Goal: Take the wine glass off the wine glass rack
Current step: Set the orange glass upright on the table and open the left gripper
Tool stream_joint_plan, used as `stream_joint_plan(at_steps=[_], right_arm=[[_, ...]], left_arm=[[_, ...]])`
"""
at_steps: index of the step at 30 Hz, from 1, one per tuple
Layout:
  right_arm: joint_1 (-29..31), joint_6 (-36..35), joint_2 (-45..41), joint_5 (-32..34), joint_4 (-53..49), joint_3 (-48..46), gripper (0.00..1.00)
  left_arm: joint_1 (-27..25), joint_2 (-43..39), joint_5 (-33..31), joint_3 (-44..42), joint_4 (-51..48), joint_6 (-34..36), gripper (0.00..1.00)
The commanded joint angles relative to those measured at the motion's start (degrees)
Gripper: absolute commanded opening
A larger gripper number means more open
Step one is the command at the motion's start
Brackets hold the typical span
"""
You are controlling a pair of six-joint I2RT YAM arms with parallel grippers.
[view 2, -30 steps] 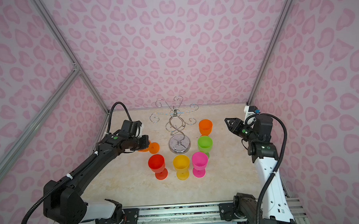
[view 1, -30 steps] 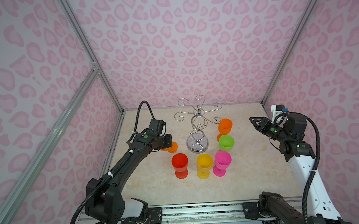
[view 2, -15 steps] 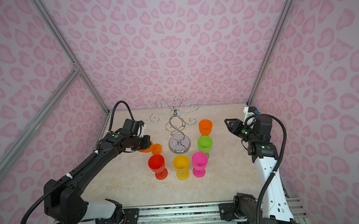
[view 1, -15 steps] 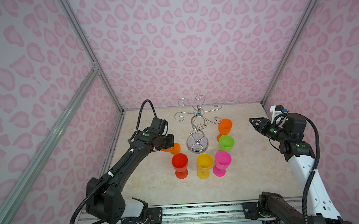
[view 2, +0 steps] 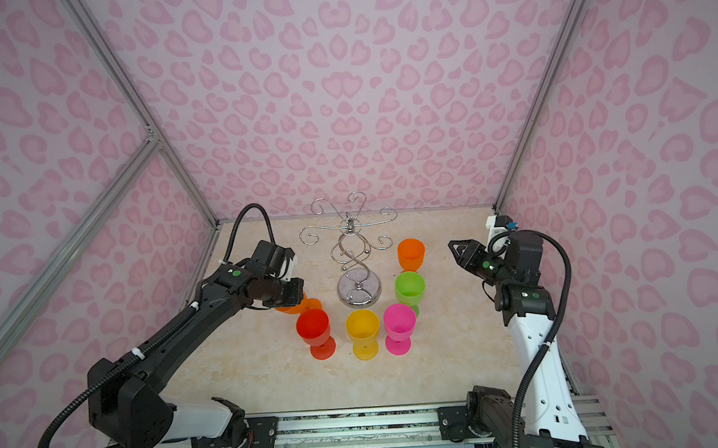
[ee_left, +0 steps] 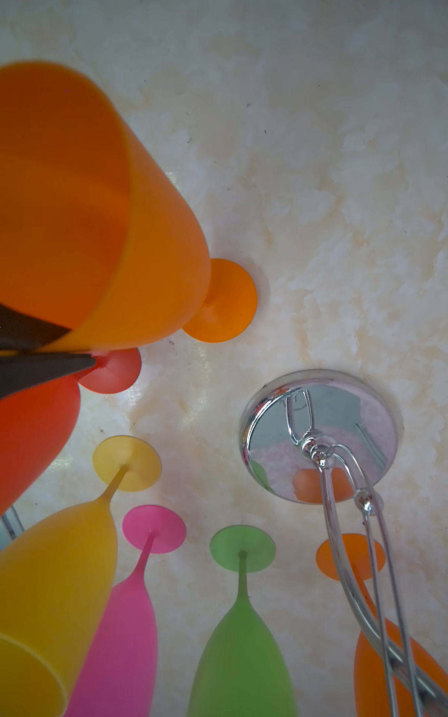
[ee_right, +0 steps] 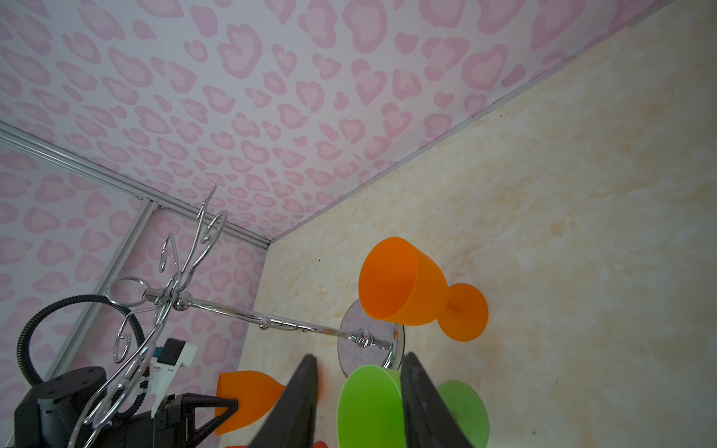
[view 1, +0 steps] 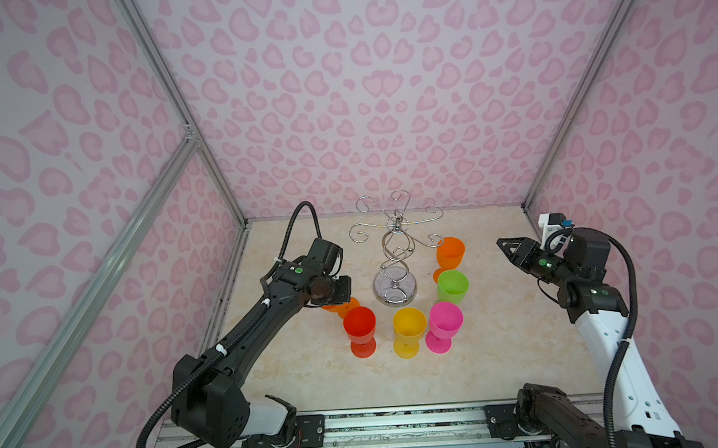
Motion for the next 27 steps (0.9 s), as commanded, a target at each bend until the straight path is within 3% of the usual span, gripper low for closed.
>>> stream_joint_plan(at_steps=[1,18,27], right_arm=[[-0.1,-0.3,0.2,0.2,0.9,-0.4,0.37],[0.0,0.1,0.9,-0.5,2.0,-1.1,0.37],[-0.1,0.6,1.5,-0.8,2.7,-0.9,0.37]], left_arm=[[-0.1,0.5,-1.9,1.0,-2.4,1.0,0.02],[-0.3,0.5,2.5,2.7,-1.4,0.5,0.32],[-0.3,-2.3,4.5,4.2,-1.7,0.2,0.42]])
